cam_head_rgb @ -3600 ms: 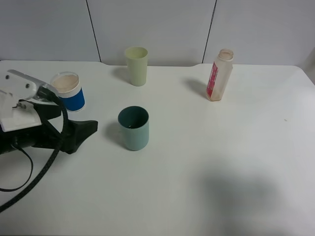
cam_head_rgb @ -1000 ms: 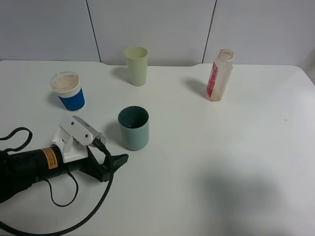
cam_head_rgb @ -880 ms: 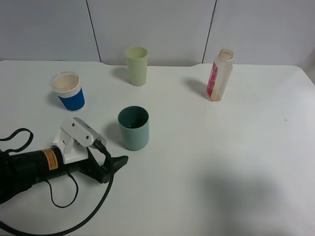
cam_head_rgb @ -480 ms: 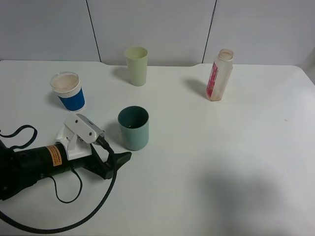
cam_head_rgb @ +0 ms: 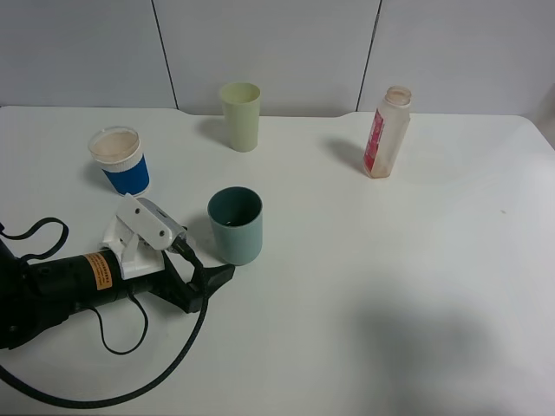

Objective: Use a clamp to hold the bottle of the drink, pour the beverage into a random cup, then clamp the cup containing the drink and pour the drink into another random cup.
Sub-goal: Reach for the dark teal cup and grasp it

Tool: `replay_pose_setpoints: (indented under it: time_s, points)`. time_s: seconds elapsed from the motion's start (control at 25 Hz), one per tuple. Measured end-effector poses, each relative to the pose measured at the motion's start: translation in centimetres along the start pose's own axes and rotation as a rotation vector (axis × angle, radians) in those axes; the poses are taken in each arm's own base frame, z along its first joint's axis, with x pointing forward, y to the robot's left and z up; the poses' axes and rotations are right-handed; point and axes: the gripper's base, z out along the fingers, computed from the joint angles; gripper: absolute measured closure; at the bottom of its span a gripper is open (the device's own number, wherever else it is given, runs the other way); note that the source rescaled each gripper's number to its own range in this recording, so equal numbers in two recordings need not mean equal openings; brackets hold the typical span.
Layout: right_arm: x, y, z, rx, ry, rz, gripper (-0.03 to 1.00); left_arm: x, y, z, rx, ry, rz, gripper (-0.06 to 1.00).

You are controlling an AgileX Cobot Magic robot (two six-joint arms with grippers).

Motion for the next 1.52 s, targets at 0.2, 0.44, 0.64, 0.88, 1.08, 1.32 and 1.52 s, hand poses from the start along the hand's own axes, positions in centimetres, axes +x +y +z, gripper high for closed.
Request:
replay_pose_setpoints:
  time_s: [0.2,0.44,0.64,0.88,1.08,1.32,1.52]
  points:
    - [0.0,0.0,0.0,0.0,0.0,0.0,-0.03,-0.2,0.0,0.3,0.011,-0.01,0.007,-0.03]
    - [0.0,0.0,0.0,0.0,0.0,0.0,-0.03,-1.5,0.1,1.5,0.029,-0.067,0.029,-0.03]
    - [0.0,0.0,0.0,0.0,0.0,0.0,-0.03,-1.9,0.1,1.9,0.044,-0.088,0.04,-0.03]
    - [0.0,0.0,0.0,0.0,0.0,0.0,-0.03,-1.9,0.0,1.9,0.054,-0.088,0.045,-0.03]
    - [0.0,0.0,0.0,0.0,0.0,0.0,-0.03,-1.7,-0.3,2.1,0.064,-0.08,0.047,-0.03]
    - [0.0,0.0,0.0,0.0,0.0,0.0,-0.03,-1.1,-1.3,3.8,0.095,-0.063,0.059,-0.03]
    - [0.0,0.0,0.0,0.0,0.0,0.0,-0.03,-1.6,-1.5,4.8,0.104,-0.087,0.068,-0.03]
